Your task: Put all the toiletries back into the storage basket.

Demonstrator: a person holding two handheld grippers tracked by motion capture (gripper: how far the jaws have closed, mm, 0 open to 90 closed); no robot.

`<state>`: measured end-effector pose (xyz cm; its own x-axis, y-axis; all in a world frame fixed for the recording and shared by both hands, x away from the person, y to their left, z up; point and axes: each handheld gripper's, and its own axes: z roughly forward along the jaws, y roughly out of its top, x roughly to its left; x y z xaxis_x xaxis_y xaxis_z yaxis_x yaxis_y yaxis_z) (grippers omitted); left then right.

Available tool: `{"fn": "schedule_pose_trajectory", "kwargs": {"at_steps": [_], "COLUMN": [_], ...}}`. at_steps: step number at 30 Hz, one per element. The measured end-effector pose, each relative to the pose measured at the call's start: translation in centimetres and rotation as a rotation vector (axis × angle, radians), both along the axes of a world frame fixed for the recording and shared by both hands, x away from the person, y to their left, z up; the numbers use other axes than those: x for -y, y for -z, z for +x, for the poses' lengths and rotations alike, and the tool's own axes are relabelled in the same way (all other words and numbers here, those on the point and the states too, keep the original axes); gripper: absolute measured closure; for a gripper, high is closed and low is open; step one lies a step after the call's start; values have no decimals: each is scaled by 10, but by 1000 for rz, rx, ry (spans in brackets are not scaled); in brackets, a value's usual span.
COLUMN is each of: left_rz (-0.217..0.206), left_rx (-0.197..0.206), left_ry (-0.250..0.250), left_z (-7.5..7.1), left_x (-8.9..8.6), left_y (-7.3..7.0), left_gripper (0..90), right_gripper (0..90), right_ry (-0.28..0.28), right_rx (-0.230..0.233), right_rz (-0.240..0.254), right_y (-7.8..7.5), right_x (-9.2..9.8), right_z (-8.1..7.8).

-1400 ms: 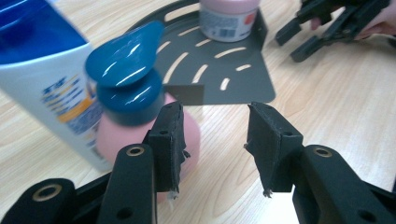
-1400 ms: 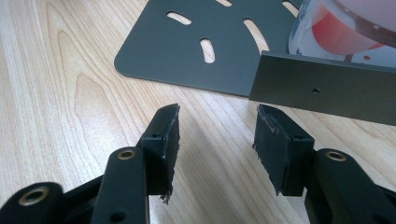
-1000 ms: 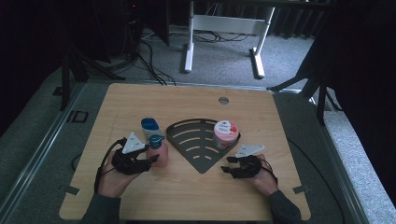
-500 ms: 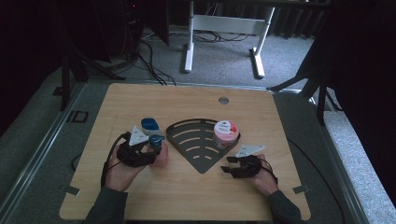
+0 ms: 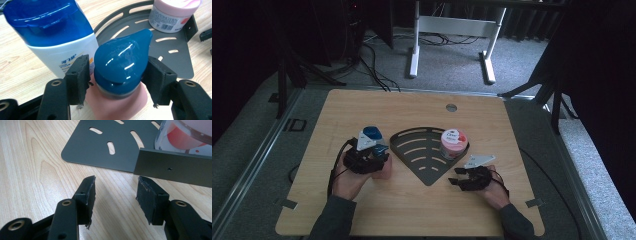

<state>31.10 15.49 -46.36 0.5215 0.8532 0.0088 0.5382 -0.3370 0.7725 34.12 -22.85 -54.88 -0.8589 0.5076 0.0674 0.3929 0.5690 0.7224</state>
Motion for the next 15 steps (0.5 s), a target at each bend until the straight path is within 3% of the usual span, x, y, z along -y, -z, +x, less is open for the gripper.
{"fn": "schedule_pose_trajectory", "kwargs": {"at_steps": [15], "left_rz": [-41], "left_rx": [-12], "left_ry": [-22], "left_z": [6], "left_x": [2], "left_y": [1], "left_gripper": [497], "right_gripper": [489], "right_ry": [-2], "right_rx": [1], "right_rz": [2], "right_y": [0], "right_x": [0], "right_z": [1]}}
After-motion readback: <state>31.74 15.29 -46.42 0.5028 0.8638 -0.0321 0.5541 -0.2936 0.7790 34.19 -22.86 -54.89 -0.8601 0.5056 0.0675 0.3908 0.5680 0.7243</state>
